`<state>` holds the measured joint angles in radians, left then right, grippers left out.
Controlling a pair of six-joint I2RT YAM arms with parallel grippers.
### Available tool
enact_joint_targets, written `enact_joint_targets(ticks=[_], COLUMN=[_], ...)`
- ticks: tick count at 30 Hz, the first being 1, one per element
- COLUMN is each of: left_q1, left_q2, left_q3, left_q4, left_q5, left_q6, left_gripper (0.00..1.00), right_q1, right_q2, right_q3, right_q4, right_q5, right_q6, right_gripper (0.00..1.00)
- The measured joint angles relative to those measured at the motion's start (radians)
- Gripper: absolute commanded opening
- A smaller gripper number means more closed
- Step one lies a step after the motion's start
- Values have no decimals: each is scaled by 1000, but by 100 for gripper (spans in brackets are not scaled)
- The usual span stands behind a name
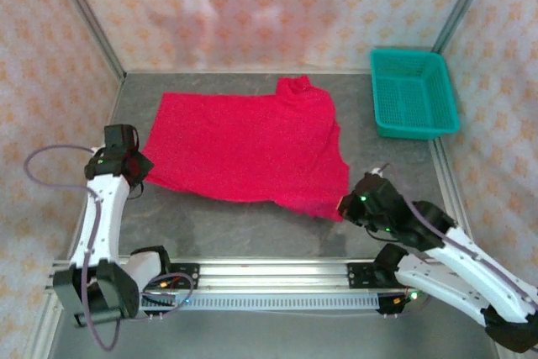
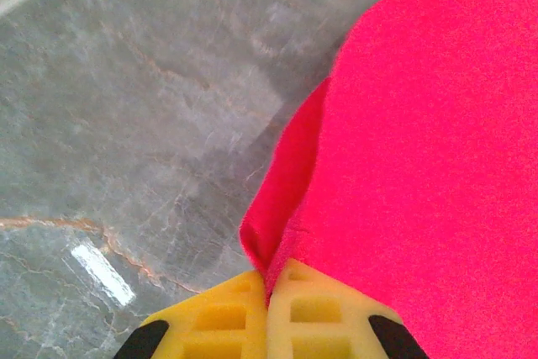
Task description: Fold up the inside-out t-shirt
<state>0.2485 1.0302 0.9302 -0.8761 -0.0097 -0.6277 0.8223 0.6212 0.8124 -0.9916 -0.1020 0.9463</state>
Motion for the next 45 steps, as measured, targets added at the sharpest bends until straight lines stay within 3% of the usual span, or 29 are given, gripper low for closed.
enact_joint_targets(ticks=[6, 9, 16, 22, 23, 26, 28, 37, 45], left_q1=[0, 0, -3, -13, -13, -13, -15, -85, -94], left_q2=[-2, 104, 437, 641, 667, 741, 783, 880, 1289], left_q3=[38, 38, 138, 252, 264, 300, 339, 776, 1173], left_q4=[-30, -24, 21, 48, 50, 51, 43, 23, 10], left_q5=[1, 2, 1, -13, -18, -21, -22, -47, -16], left_q6=[2, 8, 8, 27, 27, 39, 44, 118, 202], left_gripper=[0, 0, 0, 0, 0, 57, 72, 76, 74], right_q1=[-2, -56, -322, -396, -404, -427, -440, -454, -455], right_q2=[102, 225, 653, 958, 996, 1094, 1154, 1469, 1852], right_q3=[175, 266, 406, 537, 558, 612, 653, 1067, 1485], right_q4=[-78, -61, 140, 228, 238, 257, 260, 310, 380], right_q5=[97, 139, 82, 12, 3, -19, -23, 19, 85], right_q6=[-54, -134, -337, -424, -431, -443, -453, -538, -647], right_gripper=[0, 0, 0, 0, 7, 41, 50, 56, 56])
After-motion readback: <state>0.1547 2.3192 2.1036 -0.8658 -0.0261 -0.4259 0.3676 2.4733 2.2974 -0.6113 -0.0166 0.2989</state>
